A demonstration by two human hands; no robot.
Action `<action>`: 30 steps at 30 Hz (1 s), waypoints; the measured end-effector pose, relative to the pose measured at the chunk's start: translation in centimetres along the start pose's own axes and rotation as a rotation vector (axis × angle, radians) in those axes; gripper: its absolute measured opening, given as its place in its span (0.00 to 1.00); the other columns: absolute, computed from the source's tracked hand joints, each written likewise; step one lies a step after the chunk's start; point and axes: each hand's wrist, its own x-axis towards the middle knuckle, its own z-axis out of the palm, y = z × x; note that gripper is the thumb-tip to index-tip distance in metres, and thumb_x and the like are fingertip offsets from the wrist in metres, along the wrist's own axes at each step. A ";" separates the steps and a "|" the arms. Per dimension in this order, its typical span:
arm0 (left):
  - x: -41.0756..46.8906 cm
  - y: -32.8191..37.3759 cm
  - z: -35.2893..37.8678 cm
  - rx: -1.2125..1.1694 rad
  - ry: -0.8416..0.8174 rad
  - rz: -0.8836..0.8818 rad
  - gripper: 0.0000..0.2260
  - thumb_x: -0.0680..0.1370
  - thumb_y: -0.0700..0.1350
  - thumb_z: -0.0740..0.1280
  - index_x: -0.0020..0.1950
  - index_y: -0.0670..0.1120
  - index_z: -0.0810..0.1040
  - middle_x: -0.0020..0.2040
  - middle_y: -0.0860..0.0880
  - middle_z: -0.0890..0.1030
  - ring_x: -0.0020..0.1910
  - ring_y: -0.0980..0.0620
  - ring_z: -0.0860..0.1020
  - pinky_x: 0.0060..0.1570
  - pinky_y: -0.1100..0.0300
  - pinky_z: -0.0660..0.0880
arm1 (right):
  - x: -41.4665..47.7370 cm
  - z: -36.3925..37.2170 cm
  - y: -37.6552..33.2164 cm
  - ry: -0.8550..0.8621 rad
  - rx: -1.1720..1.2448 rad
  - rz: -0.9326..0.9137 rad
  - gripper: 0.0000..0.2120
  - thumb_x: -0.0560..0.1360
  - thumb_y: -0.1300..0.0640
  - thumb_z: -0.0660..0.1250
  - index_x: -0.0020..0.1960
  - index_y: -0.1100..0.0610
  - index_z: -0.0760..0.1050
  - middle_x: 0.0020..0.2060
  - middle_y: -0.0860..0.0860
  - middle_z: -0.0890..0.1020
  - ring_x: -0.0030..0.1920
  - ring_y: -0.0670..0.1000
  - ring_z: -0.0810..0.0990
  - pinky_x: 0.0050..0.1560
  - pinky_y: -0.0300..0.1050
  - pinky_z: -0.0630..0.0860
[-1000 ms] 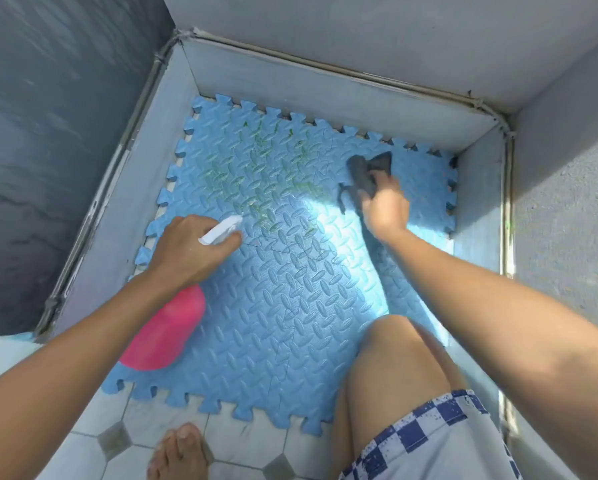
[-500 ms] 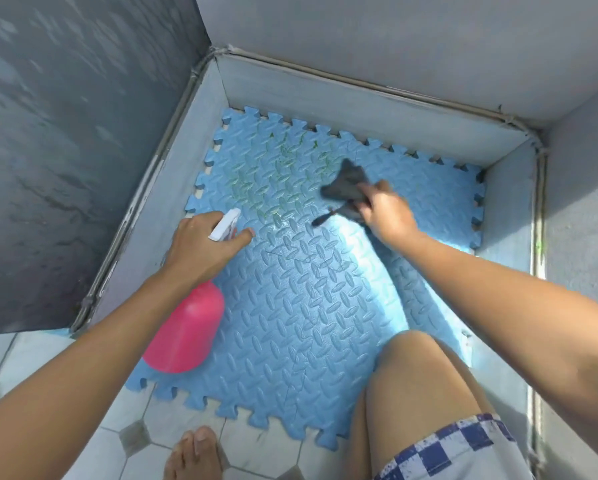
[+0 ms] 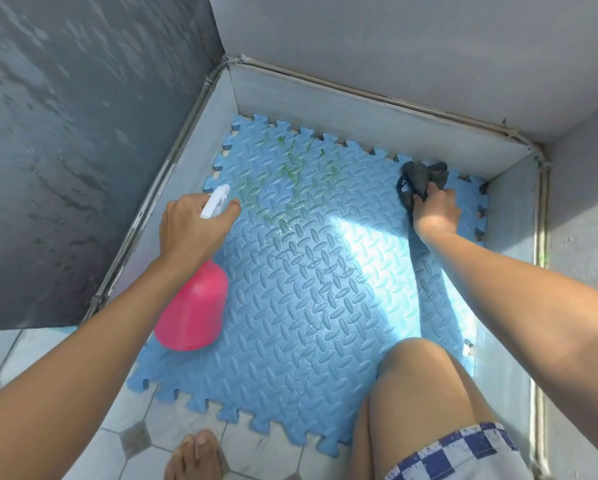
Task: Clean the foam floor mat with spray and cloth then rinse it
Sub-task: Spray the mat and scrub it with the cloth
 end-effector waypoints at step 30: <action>-2.3 -1.8 0.8 0.135 -0.219 -0.141 0.27 0.70 0.67 0.71 0.29 0.45 0.69 0.28 0.46 0.78 0.33 0.42 0.79 0.35 0.53 0.73 | -0.3 0.1 0.0 0.010 0.001 -0.021 0.15 0.84 0.51 0.57 0.65 0.60 0.69 0.62 0.64 0.69 0.50 0.68 0.77 0.44 0.53 0.72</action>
